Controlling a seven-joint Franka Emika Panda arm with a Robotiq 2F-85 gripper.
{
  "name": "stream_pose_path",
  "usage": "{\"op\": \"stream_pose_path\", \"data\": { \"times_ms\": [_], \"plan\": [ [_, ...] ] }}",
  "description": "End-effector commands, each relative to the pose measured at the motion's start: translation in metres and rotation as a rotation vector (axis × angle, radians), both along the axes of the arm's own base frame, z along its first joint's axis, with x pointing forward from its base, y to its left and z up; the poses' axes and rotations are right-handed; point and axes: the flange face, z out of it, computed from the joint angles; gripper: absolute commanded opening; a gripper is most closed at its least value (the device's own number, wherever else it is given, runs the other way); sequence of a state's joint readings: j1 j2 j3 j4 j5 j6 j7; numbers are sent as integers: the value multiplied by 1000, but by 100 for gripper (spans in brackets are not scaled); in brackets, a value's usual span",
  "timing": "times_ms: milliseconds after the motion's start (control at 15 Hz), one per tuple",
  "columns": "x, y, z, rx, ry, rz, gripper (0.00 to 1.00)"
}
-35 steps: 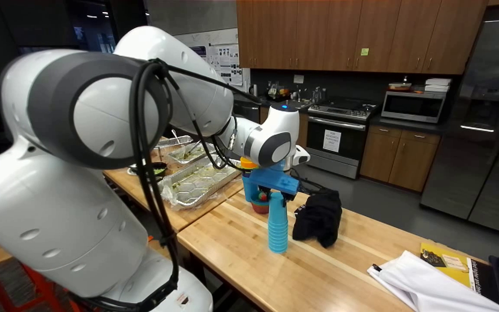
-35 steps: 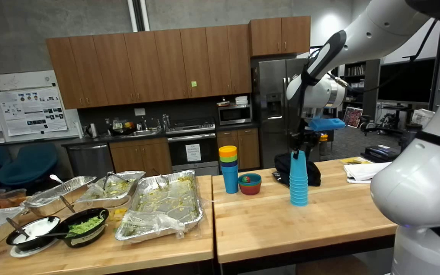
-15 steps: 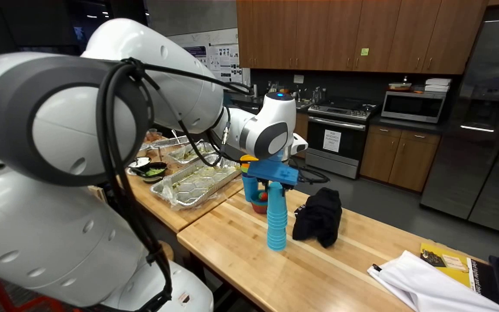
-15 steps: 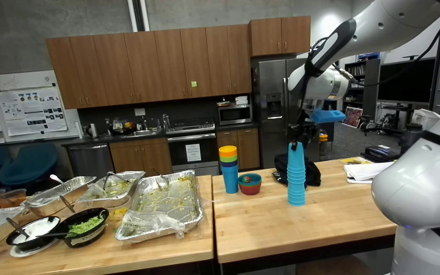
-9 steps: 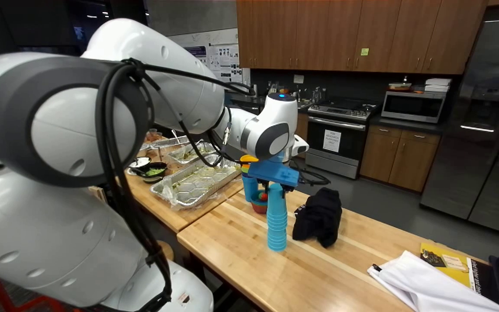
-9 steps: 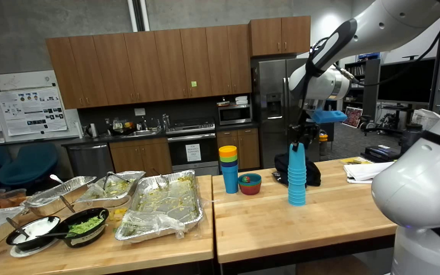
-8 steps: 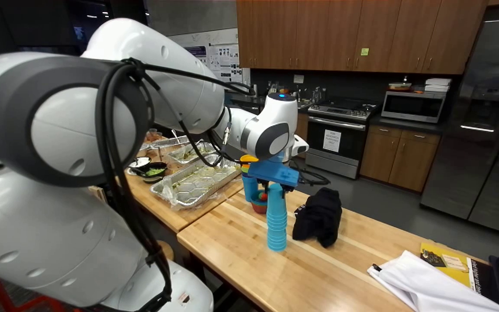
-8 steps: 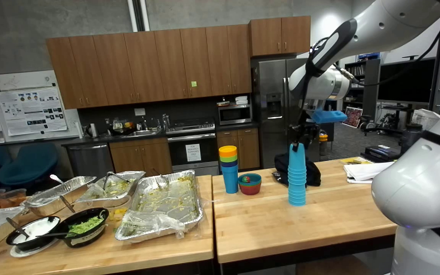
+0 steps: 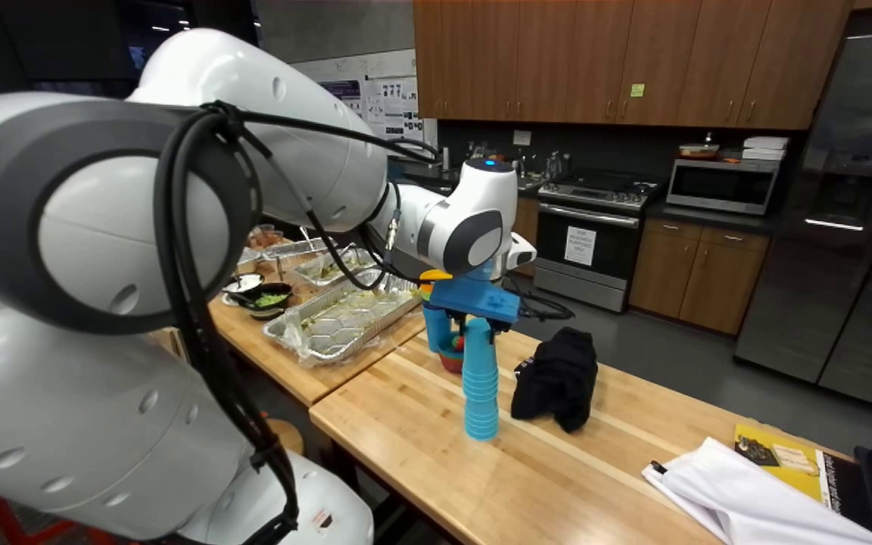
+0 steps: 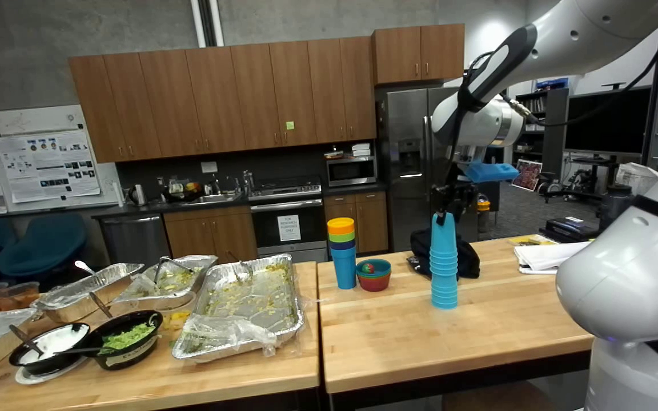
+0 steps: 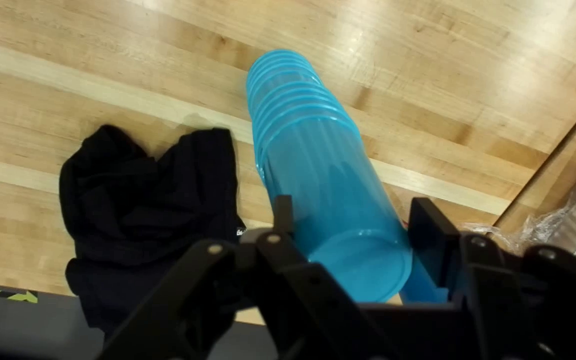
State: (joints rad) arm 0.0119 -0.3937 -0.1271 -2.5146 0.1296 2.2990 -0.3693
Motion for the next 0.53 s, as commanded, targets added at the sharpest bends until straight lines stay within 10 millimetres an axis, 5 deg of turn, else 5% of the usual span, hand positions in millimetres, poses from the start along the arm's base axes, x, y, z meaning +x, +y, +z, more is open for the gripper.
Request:
{"op": "stream_pose_path", "data": {
  "times_ms": [0, 467],
  "plan": [
    [-13, 4, 20, 18, -25, 30, 34],
    [-27, 8, 52, 23, -87, 55, 34]
  ]
}}
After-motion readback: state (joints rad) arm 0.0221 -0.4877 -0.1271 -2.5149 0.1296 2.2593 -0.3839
